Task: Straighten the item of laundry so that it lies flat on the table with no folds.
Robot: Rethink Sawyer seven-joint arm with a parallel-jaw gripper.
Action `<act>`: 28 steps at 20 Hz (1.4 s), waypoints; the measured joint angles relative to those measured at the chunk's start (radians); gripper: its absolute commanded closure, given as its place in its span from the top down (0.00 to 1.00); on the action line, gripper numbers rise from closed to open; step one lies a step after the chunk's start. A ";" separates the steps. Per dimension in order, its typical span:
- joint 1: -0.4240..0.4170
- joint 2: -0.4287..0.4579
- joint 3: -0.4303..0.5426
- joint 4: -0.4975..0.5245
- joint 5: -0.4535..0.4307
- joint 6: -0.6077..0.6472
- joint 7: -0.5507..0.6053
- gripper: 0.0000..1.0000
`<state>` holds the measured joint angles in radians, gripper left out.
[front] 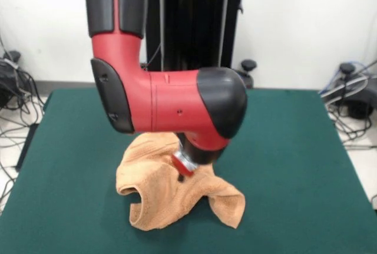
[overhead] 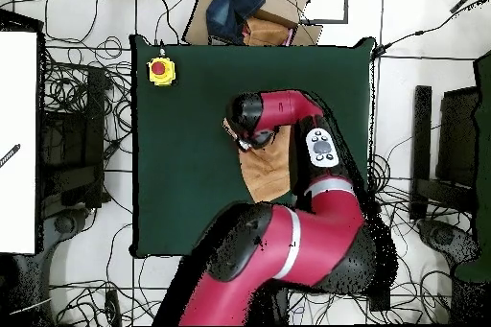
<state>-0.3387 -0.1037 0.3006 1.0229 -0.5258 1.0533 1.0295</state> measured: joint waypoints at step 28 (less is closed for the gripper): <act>0.069 0.086 -0.011 -0.129 0.095 0.010 0.004 1.00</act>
<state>-0.2693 -0.0178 0.2896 0.8939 -0.4312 1.0635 1.0334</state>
